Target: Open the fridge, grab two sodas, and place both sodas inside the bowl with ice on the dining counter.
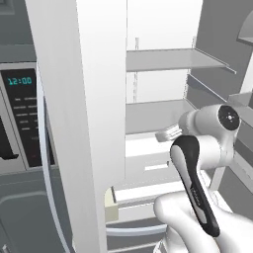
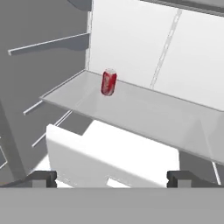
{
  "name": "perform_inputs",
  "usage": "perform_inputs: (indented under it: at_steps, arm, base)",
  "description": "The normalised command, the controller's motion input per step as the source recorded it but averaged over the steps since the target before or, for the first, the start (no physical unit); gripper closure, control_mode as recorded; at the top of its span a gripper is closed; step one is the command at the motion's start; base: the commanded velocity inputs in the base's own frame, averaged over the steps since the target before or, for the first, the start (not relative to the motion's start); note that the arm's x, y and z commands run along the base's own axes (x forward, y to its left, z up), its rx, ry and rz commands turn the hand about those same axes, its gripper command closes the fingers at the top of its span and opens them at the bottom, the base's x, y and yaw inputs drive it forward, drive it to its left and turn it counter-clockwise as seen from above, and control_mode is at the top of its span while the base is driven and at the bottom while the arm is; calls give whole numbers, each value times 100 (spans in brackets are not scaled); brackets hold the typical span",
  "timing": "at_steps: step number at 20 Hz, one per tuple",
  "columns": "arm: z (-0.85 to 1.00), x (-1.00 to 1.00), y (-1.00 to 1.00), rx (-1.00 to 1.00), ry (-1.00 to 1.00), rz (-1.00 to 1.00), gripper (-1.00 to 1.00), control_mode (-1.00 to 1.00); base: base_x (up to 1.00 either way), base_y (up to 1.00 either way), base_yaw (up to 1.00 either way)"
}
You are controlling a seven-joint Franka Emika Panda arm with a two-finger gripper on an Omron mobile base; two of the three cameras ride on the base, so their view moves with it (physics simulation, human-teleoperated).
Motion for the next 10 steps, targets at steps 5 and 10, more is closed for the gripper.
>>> perform_inputs:
  at_steps: [5, 10]
  arm:
    - [-17, 49, 24, 1, -8, 4, -100, -100]
    - [-2, 4, 5, 0, 0, 0, -100, -100]
  base:
    - [0, 0, 0]
    - [0, 0, 0]
